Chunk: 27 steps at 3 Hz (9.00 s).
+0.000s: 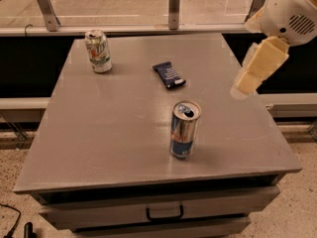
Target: Knock 7up can over
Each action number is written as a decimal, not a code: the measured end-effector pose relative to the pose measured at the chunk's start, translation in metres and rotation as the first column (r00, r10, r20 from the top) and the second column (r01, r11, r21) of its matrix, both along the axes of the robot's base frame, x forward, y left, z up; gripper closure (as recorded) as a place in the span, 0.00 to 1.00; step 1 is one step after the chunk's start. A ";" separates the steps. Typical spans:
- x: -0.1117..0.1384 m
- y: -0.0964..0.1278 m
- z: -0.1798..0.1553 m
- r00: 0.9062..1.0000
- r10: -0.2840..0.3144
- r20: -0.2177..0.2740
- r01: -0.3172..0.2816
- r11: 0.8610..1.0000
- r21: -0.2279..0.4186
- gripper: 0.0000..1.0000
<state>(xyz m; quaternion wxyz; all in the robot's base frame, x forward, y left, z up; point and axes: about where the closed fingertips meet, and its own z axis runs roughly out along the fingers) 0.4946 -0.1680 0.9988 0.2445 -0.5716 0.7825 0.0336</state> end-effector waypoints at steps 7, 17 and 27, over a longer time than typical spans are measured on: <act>0.193 0.219 -0.069 0.992 -0.122 0.021 0.110 0.949 0.296 0.00; 0.261 0.333 -0.101 0.994 -0.105 0.031 0.071 0.836 0.545 0.70; 0.117 0.225 -0.116 0.866 0.435 -0.246 -0.495 0.814 -0.303 0.06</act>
Offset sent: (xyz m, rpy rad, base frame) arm 0.1047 0.1254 -0.0214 0.1971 0.0271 0.0243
